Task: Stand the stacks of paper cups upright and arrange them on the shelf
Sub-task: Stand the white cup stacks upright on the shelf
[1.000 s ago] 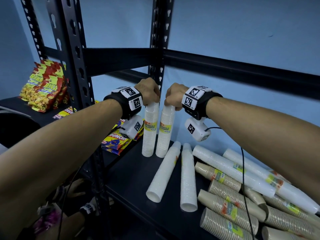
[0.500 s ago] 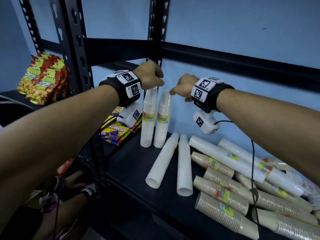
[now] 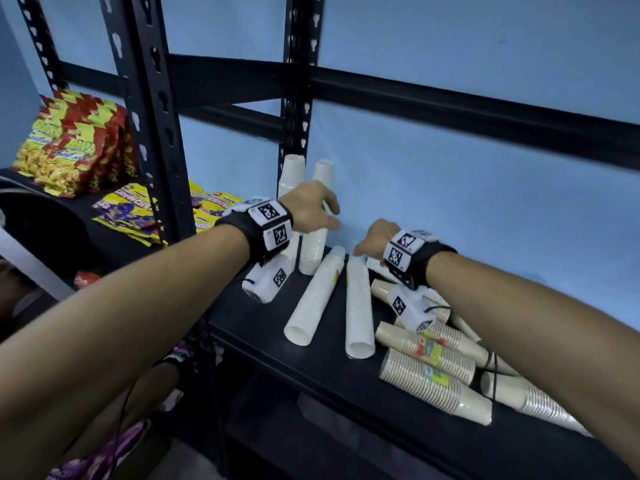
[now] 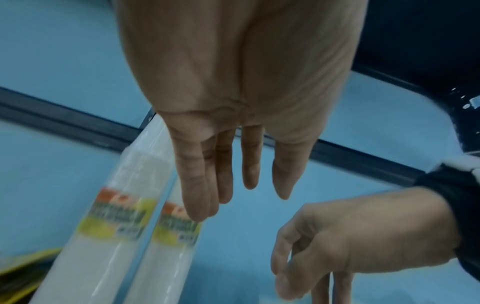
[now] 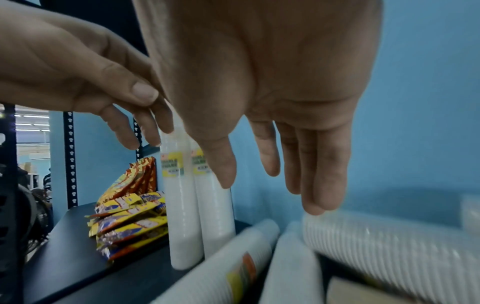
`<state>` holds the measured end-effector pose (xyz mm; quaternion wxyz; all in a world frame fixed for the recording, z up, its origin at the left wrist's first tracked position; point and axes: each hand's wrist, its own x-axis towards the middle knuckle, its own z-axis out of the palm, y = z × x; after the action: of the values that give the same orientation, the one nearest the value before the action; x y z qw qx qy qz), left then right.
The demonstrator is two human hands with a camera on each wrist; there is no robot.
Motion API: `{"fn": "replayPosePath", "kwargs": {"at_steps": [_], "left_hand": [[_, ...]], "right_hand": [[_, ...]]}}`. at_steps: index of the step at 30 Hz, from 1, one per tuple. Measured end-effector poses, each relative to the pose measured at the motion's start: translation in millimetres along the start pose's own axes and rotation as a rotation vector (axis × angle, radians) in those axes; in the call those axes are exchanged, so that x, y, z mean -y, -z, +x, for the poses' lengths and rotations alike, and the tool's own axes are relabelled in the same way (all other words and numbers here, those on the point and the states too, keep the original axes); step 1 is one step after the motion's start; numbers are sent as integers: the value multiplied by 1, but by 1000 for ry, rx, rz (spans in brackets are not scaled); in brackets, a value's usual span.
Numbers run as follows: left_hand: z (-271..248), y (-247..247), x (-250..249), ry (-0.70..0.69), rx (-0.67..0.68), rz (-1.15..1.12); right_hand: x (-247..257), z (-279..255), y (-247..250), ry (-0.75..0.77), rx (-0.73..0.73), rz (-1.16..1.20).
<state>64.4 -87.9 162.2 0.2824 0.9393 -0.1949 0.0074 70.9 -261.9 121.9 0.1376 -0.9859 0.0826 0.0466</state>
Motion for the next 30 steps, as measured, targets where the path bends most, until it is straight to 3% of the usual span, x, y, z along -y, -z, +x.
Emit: {"fn": "replayPosePath", "kwargs": {"at_steps": [14,30], "left_hand": [[-12,-102,71,175,222,-12],[-9,-117,76,299,336,-190]], "right_hand": [[-36,-11,-77,-94,79,2],[-29,-12,-89,-216,89,168]]}}
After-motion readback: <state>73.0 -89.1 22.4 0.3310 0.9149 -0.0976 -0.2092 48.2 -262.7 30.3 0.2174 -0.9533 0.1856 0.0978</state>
